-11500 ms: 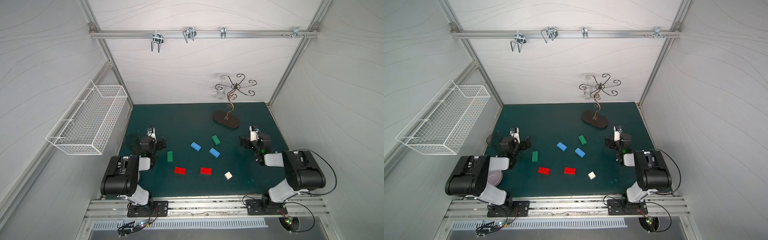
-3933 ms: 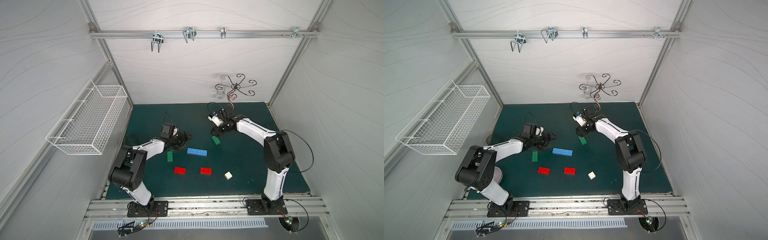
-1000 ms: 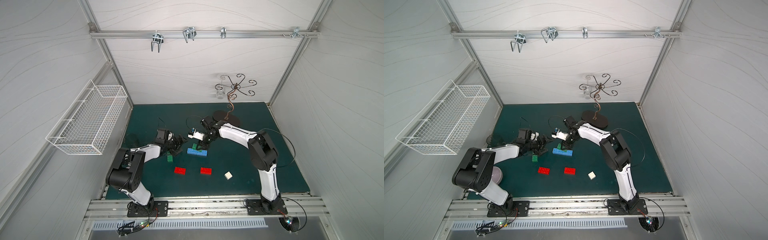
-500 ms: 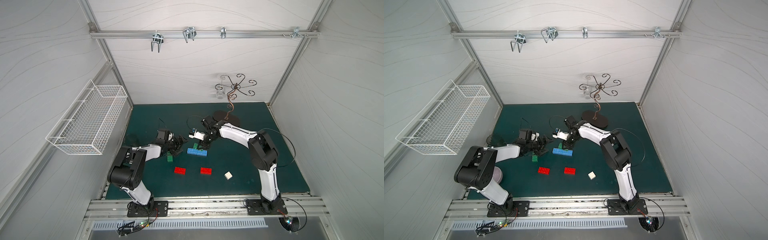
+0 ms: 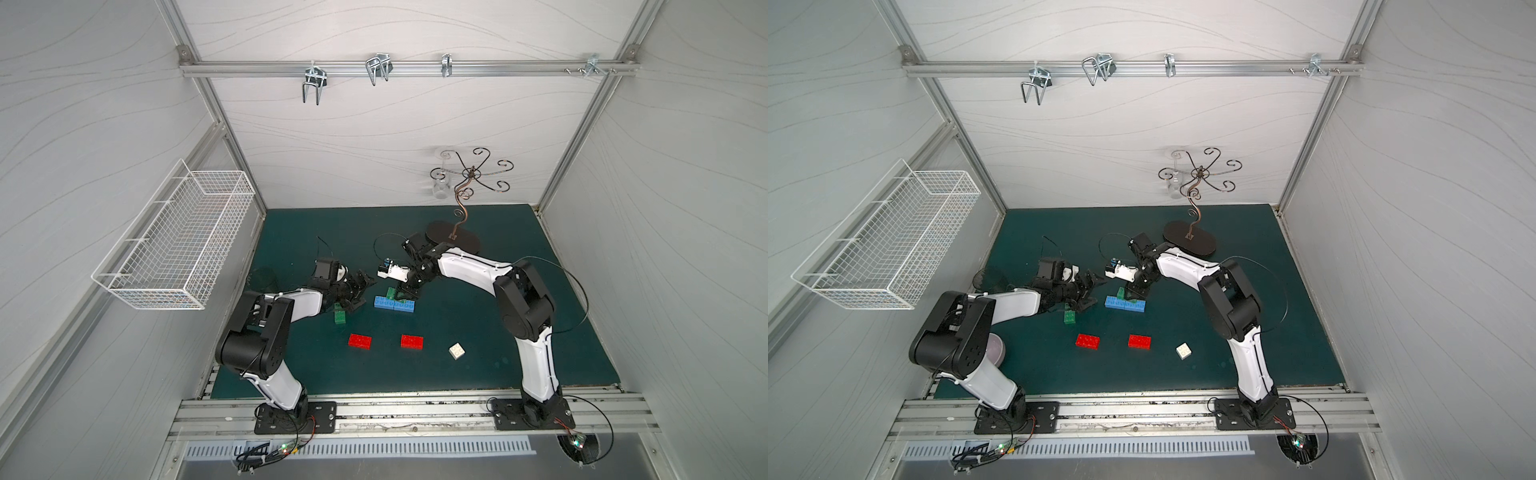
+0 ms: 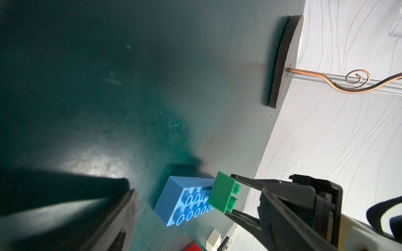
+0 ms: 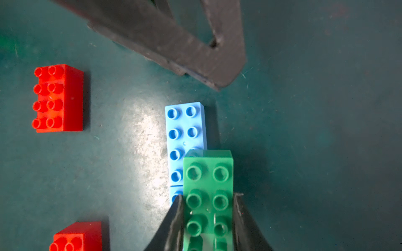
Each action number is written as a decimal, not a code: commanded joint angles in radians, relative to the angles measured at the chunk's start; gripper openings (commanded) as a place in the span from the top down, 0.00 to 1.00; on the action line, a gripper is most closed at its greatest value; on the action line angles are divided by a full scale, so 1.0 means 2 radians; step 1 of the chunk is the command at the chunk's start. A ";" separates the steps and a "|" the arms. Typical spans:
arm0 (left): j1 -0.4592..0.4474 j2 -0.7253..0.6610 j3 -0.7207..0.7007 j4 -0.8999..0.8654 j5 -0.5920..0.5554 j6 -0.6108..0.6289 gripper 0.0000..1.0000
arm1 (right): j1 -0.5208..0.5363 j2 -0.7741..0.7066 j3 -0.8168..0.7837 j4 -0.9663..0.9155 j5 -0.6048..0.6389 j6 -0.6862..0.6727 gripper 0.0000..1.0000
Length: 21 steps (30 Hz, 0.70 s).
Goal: Assemble a small pinwheel with lego
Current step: Assemble the lego brick with the lego brick.
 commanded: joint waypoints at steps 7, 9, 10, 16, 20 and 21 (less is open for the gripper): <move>-0.005 0.007 -0.014 0.041 0.005 -0.013 0.08 | 0.016 0.024 0.001 -0.012 0.006 -0.005 0.74; -0.006 0.009 -0.016 0.044 0.004 -0.013 0.08 | 0.018 0.026 0.000 -0.013 0.012 -0.005 0.74; -0.009 0.012 -0.015 0.043 0.005 -0.011 0.08 | 0.020 0.026 -0.005 -0.011 0.016 -0.007 0.74; -0.042 0.035 -0.008 0.046 -0.004 -0.007 0.08 | 0.022 0.034 -0.003 -0.021 0.034 -0.009 0.75; -0.043 0.043 -0.021 0.037 -0.013 -0.013 0.09 | 0.031 0.045 -0.002 -0.025 0.052 -0.005 0.76; -0.042 0.042 -0.025 0.036 -0.018 -0.013 0.09 | 0.033 0.046 -0.006 -0.023 0.058 -0.004 0.76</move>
